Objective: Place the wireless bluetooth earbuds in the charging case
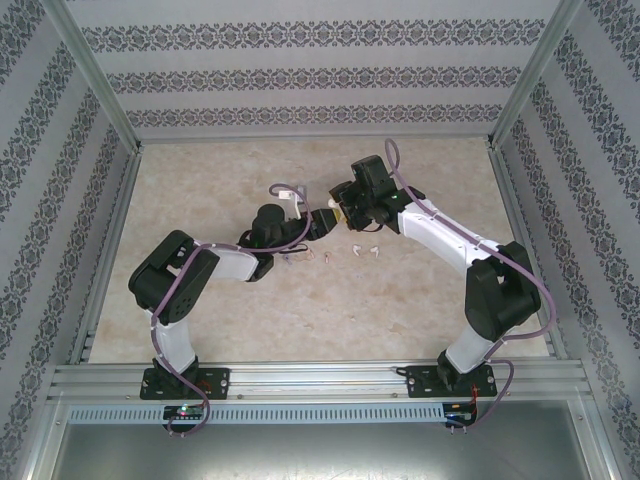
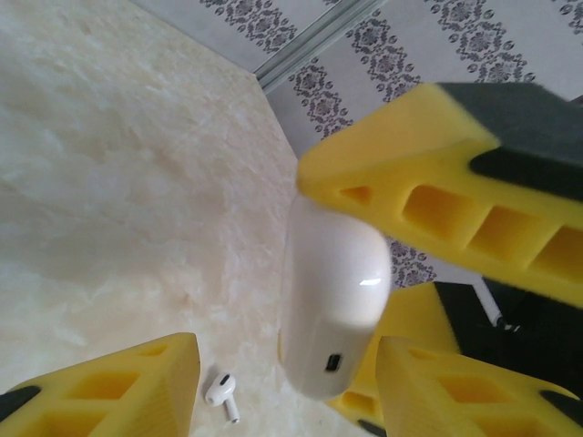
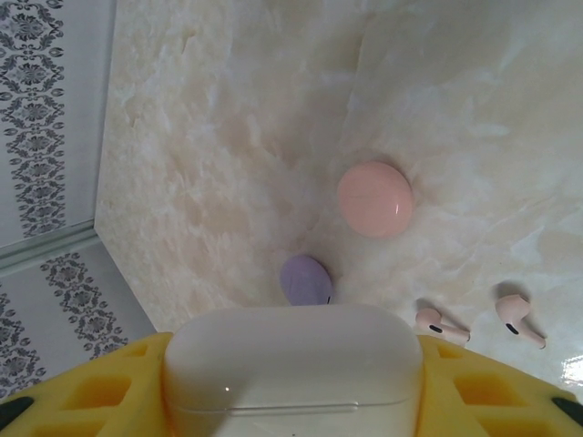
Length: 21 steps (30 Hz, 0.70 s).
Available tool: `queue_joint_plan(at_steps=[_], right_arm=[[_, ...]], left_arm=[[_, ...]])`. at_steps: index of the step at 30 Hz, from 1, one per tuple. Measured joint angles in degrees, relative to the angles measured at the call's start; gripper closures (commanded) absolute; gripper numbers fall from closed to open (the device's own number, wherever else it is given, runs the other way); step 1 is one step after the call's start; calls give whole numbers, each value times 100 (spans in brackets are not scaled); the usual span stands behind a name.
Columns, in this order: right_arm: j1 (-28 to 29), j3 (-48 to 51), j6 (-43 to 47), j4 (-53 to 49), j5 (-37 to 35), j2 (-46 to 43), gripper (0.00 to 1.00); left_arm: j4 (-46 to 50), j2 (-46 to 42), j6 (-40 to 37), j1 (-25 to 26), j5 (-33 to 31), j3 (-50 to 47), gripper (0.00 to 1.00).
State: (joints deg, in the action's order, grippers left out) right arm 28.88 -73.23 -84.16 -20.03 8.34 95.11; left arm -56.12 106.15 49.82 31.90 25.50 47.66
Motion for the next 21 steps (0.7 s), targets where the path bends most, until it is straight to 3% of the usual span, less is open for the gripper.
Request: queue_joint_plan(at_steps=[6,16,21], right_arm=[[26,0,-13,20,13,0,57],[26,0,-15,50,13,4,57],[24,0,-15,61,7,17,56]], left_arm=[[-4,13,17,0,-4,127,50],[-11,151,37,2,0,284,69],[-24,175,35,24,-11,317,74]])
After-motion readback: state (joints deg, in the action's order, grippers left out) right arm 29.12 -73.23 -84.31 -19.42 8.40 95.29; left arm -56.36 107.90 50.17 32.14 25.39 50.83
